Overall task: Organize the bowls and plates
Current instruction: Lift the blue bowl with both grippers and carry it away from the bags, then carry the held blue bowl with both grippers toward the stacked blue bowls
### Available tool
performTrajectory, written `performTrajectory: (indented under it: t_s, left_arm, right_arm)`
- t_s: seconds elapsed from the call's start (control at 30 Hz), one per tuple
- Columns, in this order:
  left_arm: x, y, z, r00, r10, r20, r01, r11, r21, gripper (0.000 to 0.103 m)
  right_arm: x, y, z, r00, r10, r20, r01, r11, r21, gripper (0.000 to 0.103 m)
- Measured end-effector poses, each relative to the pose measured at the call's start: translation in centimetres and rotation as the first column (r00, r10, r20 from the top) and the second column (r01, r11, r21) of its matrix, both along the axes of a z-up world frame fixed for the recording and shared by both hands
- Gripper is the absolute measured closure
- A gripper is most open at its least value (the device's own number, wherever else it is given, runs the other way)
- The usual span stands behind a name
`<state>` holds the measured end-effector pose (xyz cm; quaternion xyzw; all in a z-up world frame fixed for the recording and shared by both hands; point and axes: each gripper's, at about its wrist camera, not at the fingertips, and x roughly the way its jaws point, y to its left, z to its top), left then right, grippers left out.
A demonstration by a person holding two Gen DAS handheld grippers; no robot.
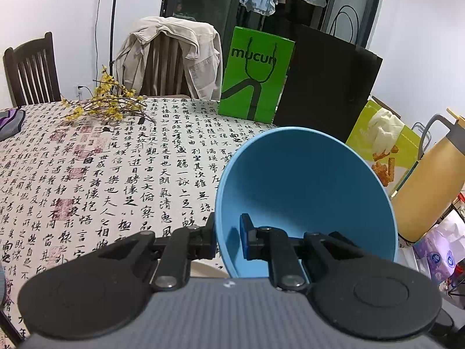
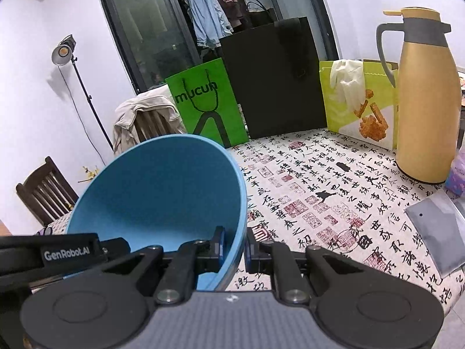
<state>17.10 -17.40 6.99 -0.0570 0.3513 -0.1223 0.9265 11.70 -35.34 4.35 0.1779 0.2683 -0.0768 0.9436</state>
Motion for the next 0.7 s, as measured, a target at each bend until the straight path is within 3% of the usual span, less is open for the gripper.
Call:
performTrajectory:
  t_s: [0.7]
  left_arm:
    - [-3.9, 4.6, -0.7, 0.999, 0.039, 0.036, -0.038, 0.999, -0.026, 0.087]
  right_arm:
    - [-3.4, 4.1, -0.7, 0.998, 0.051, 0.021, -0.051, 0.999, -0.005, 0.09]
